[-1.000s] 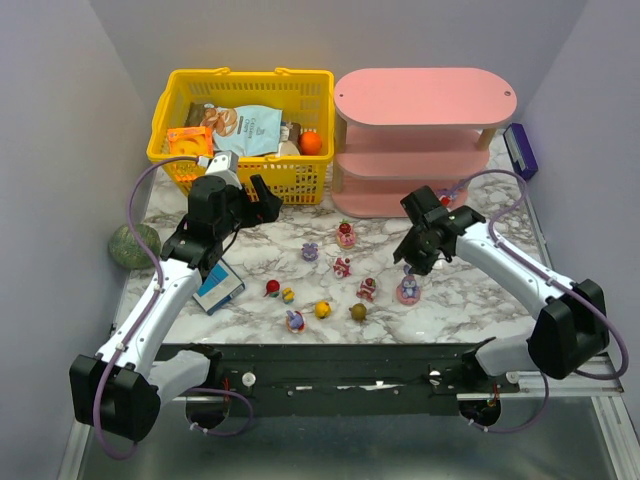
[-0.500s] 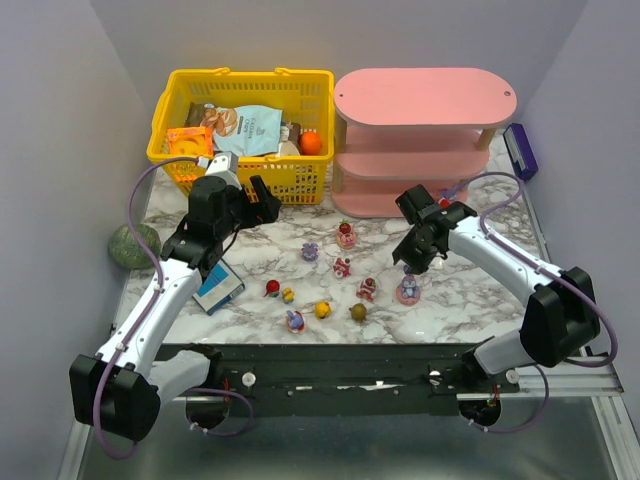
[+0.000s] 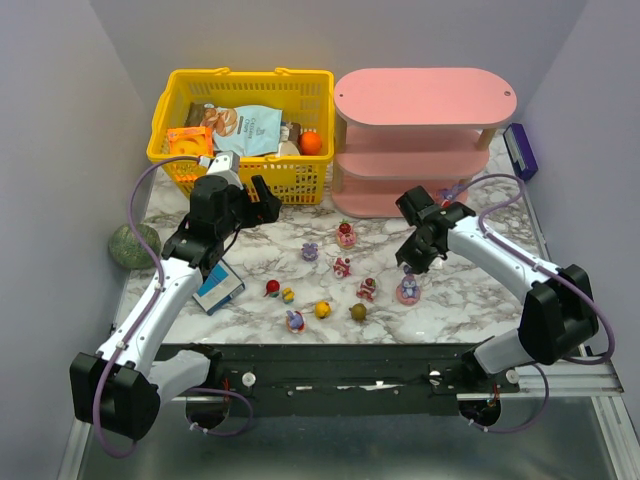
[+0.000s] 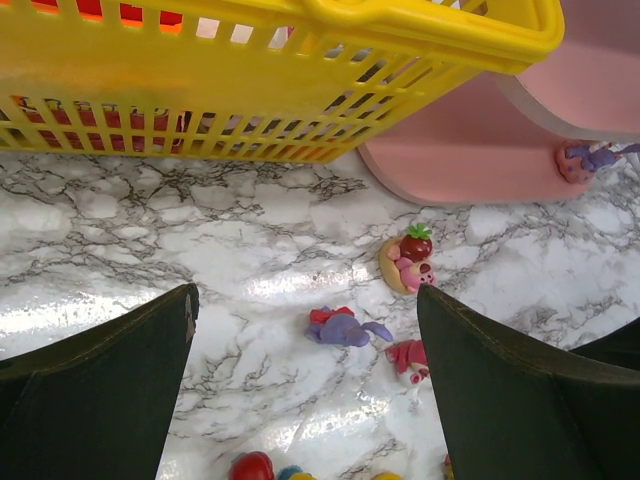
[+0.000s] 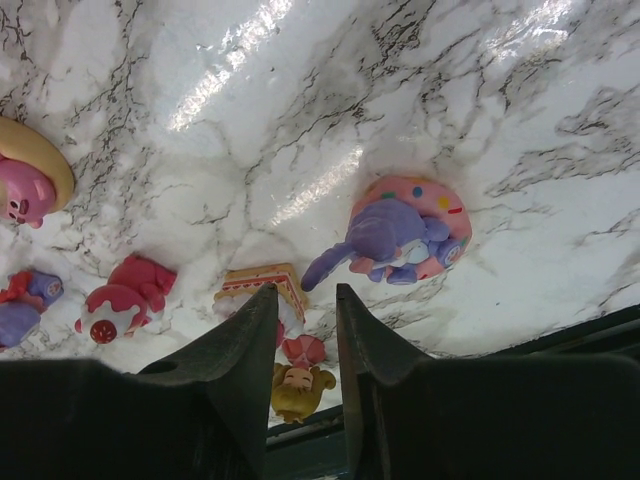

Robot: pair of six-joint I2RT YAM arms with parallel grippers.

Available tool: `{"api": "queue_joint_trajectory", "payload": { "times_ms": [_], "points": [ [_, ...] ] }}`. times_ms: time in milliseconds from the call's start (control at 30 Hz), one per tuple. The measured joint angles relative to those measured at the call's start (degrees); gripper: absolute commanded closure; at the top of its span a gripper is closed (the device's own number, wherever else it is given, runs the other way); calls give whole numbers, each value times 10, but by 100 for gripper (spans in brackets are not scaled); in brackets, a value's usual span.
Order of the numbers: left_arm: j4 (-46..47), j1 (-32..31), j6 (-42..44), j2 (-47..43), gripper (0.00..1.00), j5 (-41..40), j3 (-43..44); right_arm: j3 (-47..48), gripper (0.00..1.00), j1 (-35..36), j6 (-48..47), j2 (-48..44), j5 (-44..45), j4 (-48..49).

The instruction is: Place and organize the plastic toys onto the shelf

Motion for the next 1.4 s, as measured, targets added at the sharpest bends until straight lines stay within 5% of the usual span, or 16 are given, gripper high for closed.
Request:
{"api": "queue_joint_trajectory", "payload": {
  "times_ms": [267,633,1400],
  "points": [
    [0,0,2,1,1,-5,0,-7,68,-5,0,0,4,1],
    [0,0,3,2,1,-9,0,-13,99,-5,1,0,5,8],
    [-1,0,4,2,1,-9,0,30,99,-5,-58,-16,93,21]
  ]
}}
